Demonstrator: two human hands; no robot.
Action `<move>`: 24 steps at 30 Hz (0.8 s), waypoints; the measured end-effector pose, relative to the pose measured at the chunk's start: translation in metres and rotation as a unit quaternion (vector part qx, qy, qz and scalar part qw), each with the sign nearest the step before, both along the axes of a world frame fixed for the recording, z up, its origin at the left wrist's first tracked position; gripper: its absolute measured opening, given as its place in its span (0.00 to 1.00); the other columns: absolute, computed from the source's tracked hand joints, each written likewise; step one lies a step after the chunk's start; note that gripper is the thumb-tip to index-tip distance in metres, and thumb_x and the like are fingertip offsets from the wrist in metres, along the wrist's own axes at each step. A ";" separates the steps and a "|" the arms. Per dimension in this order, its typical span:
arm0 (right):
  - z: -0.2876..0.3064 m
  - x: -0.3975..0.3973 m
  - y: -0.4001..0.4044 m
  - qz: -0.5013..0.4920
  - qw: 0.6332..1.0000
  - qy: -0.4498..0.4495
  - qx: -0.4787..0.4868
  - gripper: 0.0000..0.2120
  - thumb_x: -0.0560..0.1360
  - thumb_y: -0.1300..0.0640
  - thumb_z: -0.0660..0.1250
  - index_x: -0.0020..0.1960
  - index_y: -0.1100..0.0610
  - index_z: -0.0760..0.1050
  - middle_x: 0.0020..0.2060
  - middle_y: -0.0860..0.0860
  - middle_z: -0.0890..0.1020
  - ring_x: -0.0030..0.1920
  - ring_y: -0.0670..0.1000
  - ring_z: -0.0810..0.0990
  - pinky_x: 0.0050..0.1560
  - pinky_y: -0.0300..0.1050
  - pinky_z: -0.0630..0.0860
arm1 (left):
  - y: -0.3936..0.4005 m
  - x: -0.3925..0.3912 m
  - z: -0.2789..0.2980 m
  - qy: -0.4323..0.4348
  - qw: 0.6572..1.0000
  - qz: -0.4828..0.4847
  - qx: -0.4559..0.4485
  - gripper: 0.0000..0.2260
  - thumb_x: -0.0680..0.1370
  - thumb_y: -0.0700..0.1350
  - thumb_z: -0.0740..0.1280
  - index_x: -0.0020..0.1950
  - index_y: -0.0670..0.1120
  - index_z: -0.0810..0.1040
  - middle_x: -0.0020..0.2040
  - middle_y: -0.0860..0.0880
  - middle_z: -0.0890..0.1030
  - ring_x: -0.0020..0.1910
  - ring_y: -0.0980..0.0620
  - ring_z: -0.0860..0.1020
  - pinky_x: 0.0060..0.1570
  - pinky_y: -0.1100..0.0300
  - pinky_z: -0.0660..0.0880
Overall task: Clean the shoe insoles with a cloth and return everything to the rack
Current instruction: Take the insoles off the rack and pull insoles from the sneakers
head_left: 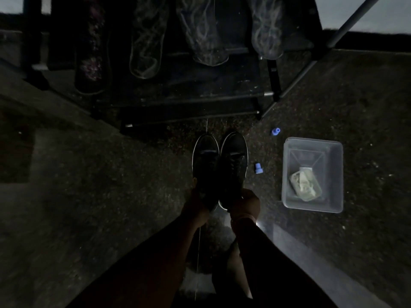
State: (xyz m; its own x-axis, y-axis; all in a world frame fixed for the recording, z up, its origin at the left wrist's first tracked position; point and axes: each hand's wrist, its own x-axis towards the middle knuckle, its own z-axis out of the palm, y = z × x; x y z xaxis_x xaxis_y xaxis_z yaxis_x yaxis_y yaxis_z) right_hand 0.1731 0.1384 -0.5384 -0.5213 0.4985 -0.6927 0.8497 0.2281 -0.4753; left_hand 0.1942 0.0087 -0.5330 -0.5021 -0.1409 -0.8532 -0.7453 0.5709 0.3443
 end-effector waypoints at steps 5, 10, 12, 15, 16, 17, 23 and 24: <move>0.065 -0.025 -0.013 0.159 0.986 0.026 0.048 0.06 0.74 0.59 0.67 0.48 0.58 0.82 0.45 0.56 0.85 0.48 0.57 0.83 0.52 0.53 0.80 | 0.008 -0.033 0.084 0.084 0.992 0.099 -0.009 0.21 0.82 0.52 0.63 0.74 0.48 0.67 0.59 0.49 0.80 0.57 0.46 0.81 0.56 0.50 0.80; 0.176 -0.059 -0.041 0.239 0.970 0.050 0.015 0.12 0.81 0.56 0.59 0.59 0.58 0.79 0.53 0.55 0.82 0.56 0.58 0.80 0.55 0.49 0.75 | 0.005 -0.061 0.182 0.185 0.976 0.114 -0.032 0.12 0.84 0.51 0.60 0.61 0.49 0.79 0.43 0.57 0.79 0.41 0.59 0.76 0.36 0.70 0.68; 0.220 -0.067 -0.050 0.241 0.968 0.069 0.003 0.12 0.82 0.57 0.58 0.59 0.58 0.78 0.54 0.56 0.82 0.56 0.58 0.80 0.58 0.50 0.75 | -0.003 -0.069 0.221 0.201 0.972 0.103 -0.073 0.11 0.83 0.47 0.61 0.58 0.47 0.81 0.51 0.49 0.84 0.43 0.56 0.75 0.43 0.64 0.68; 0.281 -0.077 -0.068 0.224 0.965 0.134 -0.004 0.10 0.81 0.53 0.59 0.51 0.55 0.77 0.47 0.57 0.84 0.50 0.58 0.83 0.56 0.58 0.78 | -0.021 -0.078 0.282 0.224 0.962 0.110 -0.115 0.12 0.82 0.48 0.62 0.57 0.43 0.80 0.54 0.43 0.83 0.51 0.46 0.80 0.46 0.60 0.66; 0.294 -0.079 -0.073 0.230 0.962 0.146 0.000 0.10 0.80 0.53 0.59 0.50 0.56 0.77 0.45 0.58 0.84 0.49 0.60 0.83 0.53 0.60 0.79 | -0.024 -0.079 0.301 0.228 0.960 0.112 -0.113 0.12 0.82 0.48 0.62 0.56 0.42 0.80 0.54 0.42 0.83 0.53 0.43 0.80 0.46 0.60 0.65; 0.312 -0.082 -0.078 0.242 0.959 0.145 0.003 0.10 0.79 0.54 0.59 0.49 0.57 0.78 0.44 0.58 0.84 0.48 0.61 0.83 0.51 0.60 0.80 | -0.028 -0.082 0.319 0.253 0.953 0.120 -0.112 0.12 0.81 0.47 0.63 0.55 0.41 0.80 0.53 0.41 0.83 0.53 0.42 0.80 0.46 0.60 0.65; 0.417 -0.097 -0.096 0.313 0.934 0.163 0.051 0.12 0.80 0.58 0.59 0.50 0.61 0.80 0.47 0.59 0.84 0.50 0.61 0.82 0.50 0.49 0.77 | -0.052 -0.097 0.415 0.322 0.920 0.202 -0.096 0.24 0.74 0.59 0.57 0.53 0.42 0.81 0.49 0.50 0.80 0.50 0.51 0.78 0.52 0.60 0.70; 0.433 -0.100 -0.100 0.319 0.929 0.184 0.050 0.11 0.80 0.58 0.60 0.50 0.60 0.80 0.48 0.59 0.84 0.50 0.61 0.82 0.48 0.46 0.75 | -0.058 -0.101 0.436 0.336 0.911 0.208 -0.116 0.25 0.74 0.59 0.55 0.52 0.43 0.81 0.48 0.50 0.80 0.49 0.51 0.78 0.52 0.61 0.70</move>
